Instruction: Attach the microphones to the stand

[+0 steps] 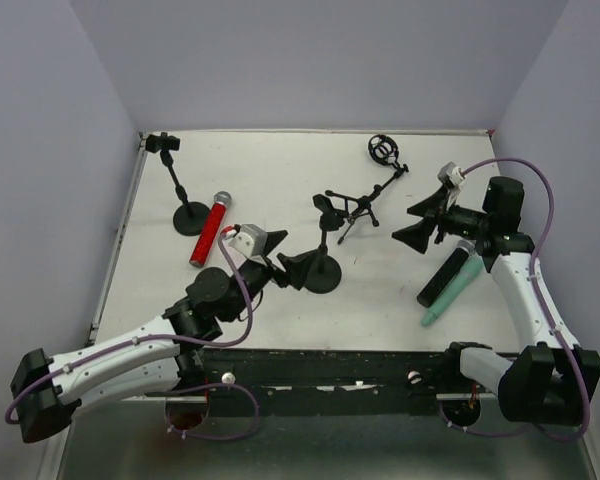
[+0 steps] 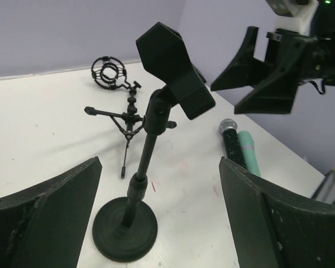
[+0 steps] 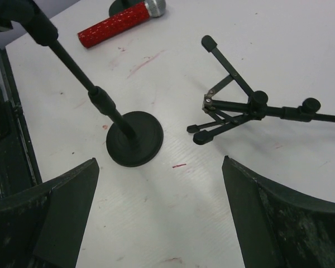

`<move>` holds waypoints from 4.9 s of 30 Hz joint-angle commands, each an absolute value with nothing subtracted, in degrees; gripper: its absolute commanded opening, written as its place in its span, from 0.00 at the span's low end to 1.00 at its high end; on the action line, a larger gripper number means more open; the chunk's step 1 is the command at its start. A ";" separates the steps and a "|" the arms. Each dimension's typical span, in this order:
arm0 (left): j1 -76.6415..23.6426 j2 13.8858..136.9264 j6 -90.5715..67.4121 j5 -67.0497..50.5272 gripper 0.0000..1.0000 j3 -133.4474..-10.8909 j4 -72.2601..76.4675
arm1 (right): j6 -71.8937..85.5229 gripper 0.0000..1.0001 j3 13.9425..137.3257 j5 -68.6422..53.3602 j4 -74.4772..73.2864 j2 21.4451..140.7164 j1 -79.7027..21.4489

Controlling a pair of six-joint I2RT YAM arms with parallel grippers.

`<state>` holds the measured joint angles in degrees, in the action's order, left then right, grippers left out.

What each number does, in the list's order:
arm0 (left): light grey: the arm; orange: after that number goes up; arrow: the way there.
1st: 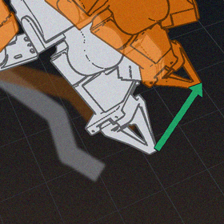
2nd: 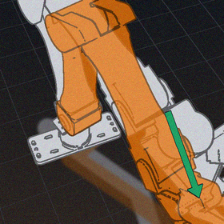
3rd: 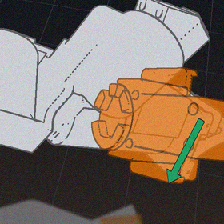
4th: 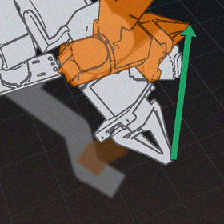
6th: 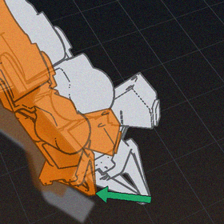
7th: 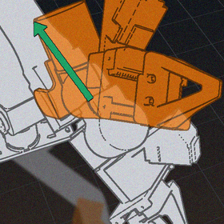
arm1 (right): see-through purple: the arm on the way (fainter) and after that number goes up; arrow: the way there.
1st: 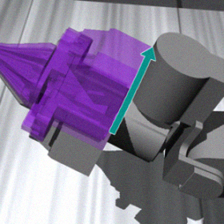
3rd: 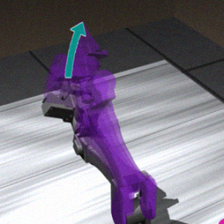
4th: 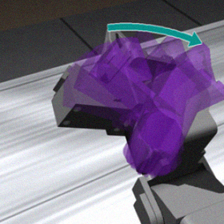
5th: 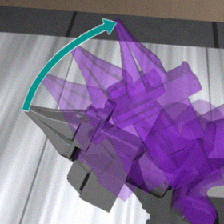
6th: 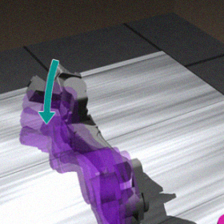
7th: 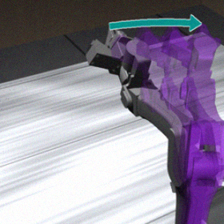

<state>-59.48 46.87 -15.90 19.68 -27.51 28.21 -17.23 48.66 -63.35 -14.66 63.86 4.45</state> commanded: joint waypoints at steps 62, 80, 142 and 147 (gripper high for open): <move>-19.34 43.82 -17.65 -12.86 0.98 -43.57 -26.96 | -12.39 1.00 54.93 -43.04 -25.85 67.14 11.95; -18.02 84.54 -9.32 9.50 0.95 -66.80 -40.79 | -10.63 1.00 52.29 -57.66 -23.99 67.50 11.95; -41.66 62.75 -60.12 -0.53 0.77 -58.97 0.09 | -13.36 1.00 50.19 -62.67 -24.70 67.06 11.16; -41.75 63.45 -60.38 -0.53 0.70 -59.15 0.09 | -13.36 1.00 50.27 -62.75 -24.79 67.15 11.16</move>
<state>-41.39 62.81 -59.86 -2.61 -56.99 -0.43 -12.99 50.81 -61.36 -24.10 67.05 11.57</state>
